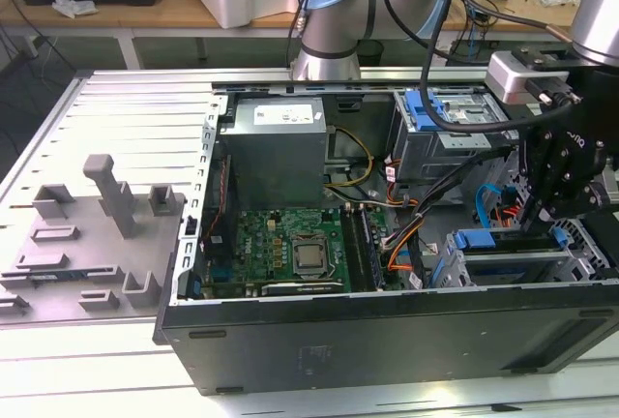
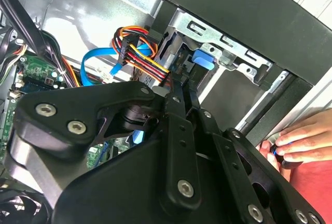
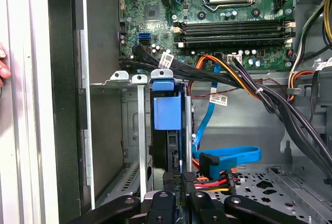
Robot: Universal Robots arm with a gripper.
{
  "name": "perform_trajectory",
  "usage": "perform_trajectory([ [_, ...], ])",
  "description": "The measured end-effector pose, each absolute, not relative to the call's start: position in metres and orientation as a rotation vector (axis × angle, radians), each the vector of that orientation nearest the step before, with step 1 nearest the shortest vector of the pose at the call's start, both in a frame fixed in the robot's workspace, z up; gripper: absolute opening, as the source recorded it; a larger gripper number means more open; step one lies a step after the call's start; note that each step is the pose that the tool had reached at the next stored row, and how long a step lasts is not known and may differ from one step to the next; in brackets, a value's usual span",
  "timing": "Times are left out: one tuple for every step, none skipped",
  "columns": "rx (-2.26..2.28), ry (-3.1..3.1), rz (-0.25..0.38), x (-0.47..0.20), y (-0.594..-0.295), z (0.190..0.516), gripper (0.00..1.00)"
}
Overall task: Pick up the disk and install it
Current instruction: 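Insert the first disk wire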
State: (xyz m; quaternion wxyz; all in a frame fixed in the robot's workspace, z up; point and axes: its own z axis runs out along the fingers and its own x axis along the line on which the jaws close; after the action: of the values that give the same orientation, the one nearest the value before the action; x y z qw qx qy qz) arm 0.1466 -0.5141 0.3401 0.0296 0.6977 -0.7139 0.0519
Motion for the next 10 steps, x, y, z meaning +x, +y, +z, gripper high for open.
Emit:
perform_trajectory([
  [2.151, -2.201, 0.16, 0.1467, -0.5141, 0.3399, 0.17],
  [2.151, -2.202, 0.16, 0.1466, -0.5141, 0.3398, 0.17],
  [2.151, -2.202, 0.16, 0.1466, -0.5141, 0.3397, 0.17],
  [2.151, -2.202, 0.16, 0.1466, -0.5141, 0.3396, 0.17],
  [2.151, -2.202, 0.16, 0.1466, -0.5141, 0.3396, 0.17],
  [2.15, -2.202, 0.16, 0.1466, -0.5141, 0.3395, 0.17],
  [2.15, -2.203, 0.16, 0.1466, -0.5141, 0.3393, 0.17],
  [2.15, -2.203, 0.16, 0.1466, -0.5141, 0.3391, 0.17],
  [2.15, -2.203, 0.16, 0.1466, -0.5141, 0.3389, 0.17],
  [2.15, -2.203, 0.16, 0.1466, -0.5142, 0.3387, 0.17],
])
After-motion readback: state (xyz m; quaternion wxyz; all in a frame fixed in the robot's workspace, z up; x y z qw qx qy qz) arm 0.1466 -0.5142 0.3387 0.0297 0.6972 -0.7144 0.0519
